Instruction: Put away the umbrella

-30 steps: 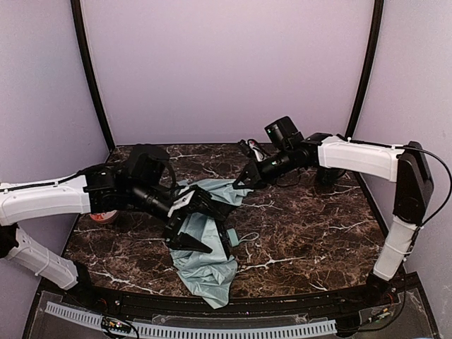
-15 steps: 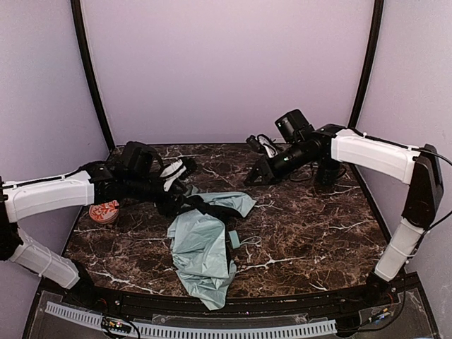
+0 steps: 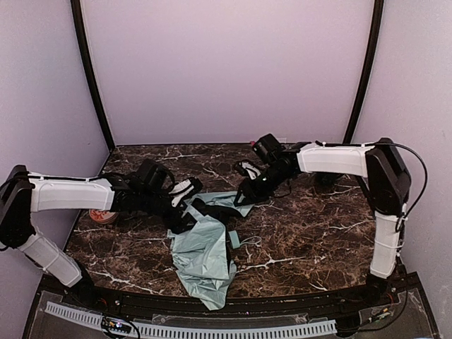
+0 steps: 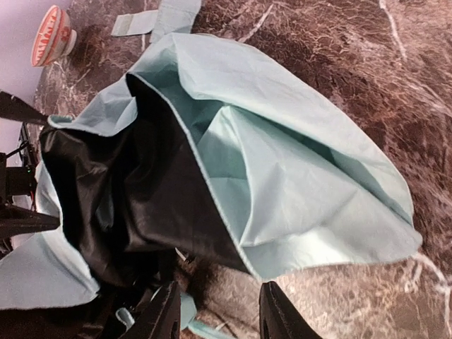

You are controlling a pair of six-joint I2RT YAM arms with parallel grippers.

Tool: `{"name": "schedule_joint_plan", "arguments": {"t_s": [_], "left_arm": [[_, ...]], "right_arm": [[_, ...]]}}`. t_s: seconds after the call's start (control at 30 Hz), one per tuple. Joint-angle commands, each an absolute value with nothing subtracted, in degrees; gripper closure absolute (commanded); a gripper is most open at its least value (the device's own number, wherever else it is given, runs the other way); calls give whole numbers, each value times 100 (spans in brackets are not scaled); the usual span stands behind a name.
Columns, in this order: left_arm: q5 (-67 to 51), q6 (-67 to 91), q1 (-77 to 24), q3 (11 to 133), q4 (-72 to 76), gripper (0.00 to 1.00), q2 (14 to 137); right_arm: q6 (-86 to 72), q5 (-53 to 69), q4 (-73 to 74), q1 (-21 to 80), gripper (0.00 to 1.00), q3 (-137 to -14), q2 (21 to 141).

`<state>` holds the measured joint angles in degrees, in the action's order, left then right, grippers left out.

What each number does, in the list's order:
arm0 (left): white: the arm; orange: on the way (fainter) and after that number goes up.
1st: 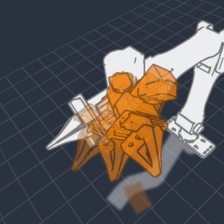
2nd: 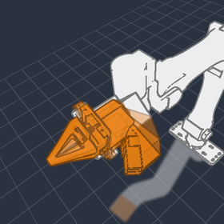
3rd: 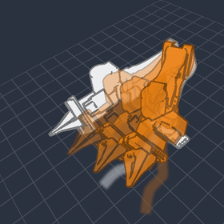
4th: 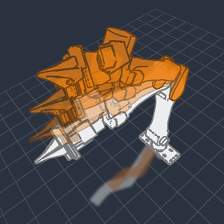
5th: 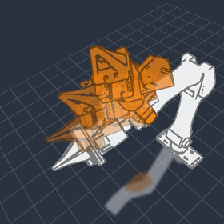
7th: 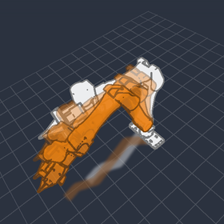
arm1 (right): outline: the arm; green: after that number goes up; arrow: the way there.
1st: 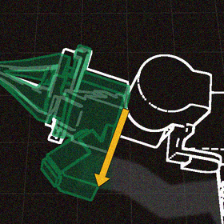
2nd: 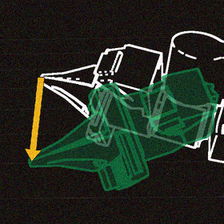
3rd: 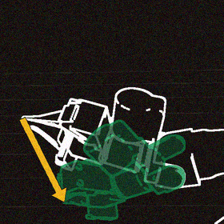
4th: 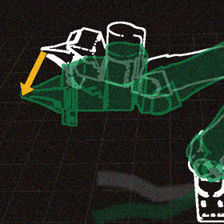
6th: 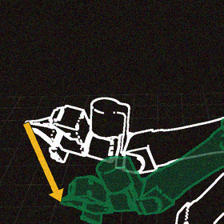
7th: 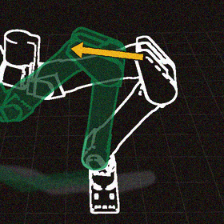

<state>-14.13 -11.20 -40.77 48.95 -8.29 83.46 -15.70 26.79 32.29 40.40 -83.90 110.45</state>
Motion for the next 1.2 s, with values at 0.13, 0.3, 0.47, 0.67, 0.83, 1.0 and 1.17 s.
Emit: {"name": "schedule_joint_plan", "arguments": {"t_s": [0.13, 0.3, 0.47, 0.67, 0.83, 1.0, 1.17], "left_arm": [[-2632, -1713, -4146, 4989, -165, 51, 8412], [-3110, -1745, -4180, 4965, 128, 99, 8411], [-3300, -1816, -4204, 5254, 200, 100, 8548], [-2611, -1530, -4172, 5761, 372, 100, 8942], [-2522, -891, -3775, 5970, 456, 100, 9643], [-2460, -528, -3560, 6152, 252, 100, 10344], [-2793, -421, -3560, 6445, -88, 100, 10960]], "right_arm": [[-1565, 3145, 2562, 4297, 62, -9771, 12557], [-1613, 3500, 2561, 4432, 64, -9951, 13064], [-1582, 3791, 2470, 4462, 65, -9515, 12830], [-1329, 4059, 2760, 4453, 65, -9281, 12167], [-1340, 4275, 2873, 4442, 63, -8905, 11549], [-1169, 3773, 3377, 4386, 61, -8549, 10761], [-1031, 2684, 3396, 4617, 61, -8228, 9702]]}}
